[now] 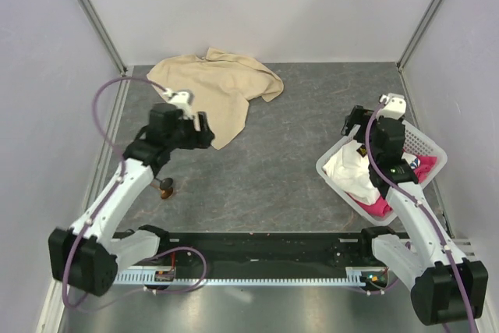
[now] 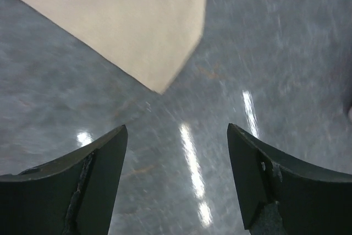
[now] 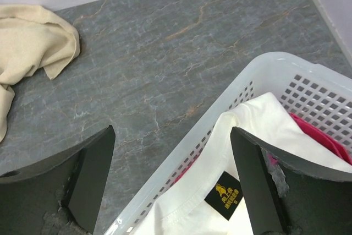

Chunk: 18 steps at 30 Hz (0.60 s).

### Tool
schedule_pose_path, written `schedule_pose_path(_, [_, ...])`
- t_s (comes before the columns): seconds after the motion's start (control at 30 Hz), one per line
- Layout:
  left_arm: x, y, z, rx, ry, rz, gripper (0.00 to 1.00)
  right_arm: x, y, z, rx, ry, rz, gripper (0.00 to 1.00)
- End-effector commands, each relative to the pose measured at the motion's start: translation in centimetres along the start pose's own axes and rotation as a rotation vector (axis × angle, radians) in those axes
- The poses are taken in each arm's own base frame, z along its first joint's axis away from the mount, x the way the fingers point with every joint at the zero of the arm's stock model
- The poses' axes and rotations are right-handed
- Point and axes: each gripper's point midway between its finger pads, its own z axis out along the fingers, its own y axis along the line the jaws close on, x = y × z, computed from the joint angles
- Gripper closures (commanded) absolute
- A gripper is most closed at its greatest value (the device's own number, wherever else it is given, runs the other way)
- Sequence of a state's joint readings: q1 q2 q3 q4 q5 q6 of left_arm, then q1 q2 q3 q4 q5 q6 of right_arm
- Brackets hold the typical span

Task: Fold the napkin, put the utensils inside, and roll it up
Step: Flatten the napkin out

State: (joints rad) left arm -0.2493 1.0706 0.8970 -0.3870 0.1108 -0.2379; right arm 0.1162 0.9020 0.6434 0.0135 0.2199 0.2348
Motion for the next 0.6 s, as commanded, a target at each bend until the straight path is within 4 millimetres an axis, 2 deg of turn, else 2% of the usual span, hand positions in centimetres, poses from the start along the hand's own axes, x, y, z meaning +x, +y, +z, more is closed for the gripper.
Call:
schedule_pose_path(0.0, [3.9, -1.6, 2.7, -0.087, 0.158, -0.035, 0.21, -1.2, 1.7, 0.3, -0.069, -0.009, -0.005, 0.05])
schedule_pose_path(0.03, [4.5, -1.5, 3.5, -0.11, 0.177, -0.039, 0.22, -1.2, 1.8, 0.4, -0.075, -0.006, -0.004, 0.05])
schedule_pose_path(0.07, [6.4, -1.7, 5.0, -0.133, 0.239, -0.021, 0.23, -1.2, 1.9, 0.4, -0.08, -0.001, -0.006, 0.05])
schedule_pose_path(0.13, [7.1, -1.3, 6.6, -0.195, 0.255, -0.003, 0.24, -1.1, 2.1, 0.3, -0.09, 0.001, -0.005, 0.05])
schedule_pose_path(0.17, [8.5, -1.3, 7.8, -0.211, 0.299, 0.016, 0.25, -1.0, 2.2, 0.3, -0.093, 0.003, -0.005, 0.05])
schedule_pose_path(0.2, [8.9, -1.1, 8.5, -0.222, 0.313, 0.019, 0.25, -1.0, 2.2, 0.3, -0.096, 0.004, -0.005, 0.05])
schedule_pose_path(0.27, [8.5, -1.1, 9.8, -0.236, 0.304, 0.025, 0.27, -0.8, 2.3, 0.3, -0.102, 0.01, -0.006, 0.05])
schedule_pose_path(0.3, [9.3, -0.6, 10.7, -0.257, 0.329, 0.039, 0.28, -0.7, 2.4, 0.3, -0.105, 0.014, -0.006, 0.05])
schedule_pose_path(0.33, [8.6, -0.2, 11.2, -0.286, 0.31, 0.048, 0.28, -0.7, 2.3, 0.3, -0.105, 0.014, -0.005, 0.05])
schedule_pose_path(0.4, [9.1, 0.5, 12.2, -0.317, 0.326, 0.056, 0.3, -0.6, 2.4, 0.3, -0.108, 0.014, -0.006, 0.05])
schedule_pose_path(0.57, [8.5, 1.1, 13.9, -0.318, 0.305, 0.027, 0.35, -0.7, 2.6, 0.3, -0.118, 0.016, -0.004, 0.05])
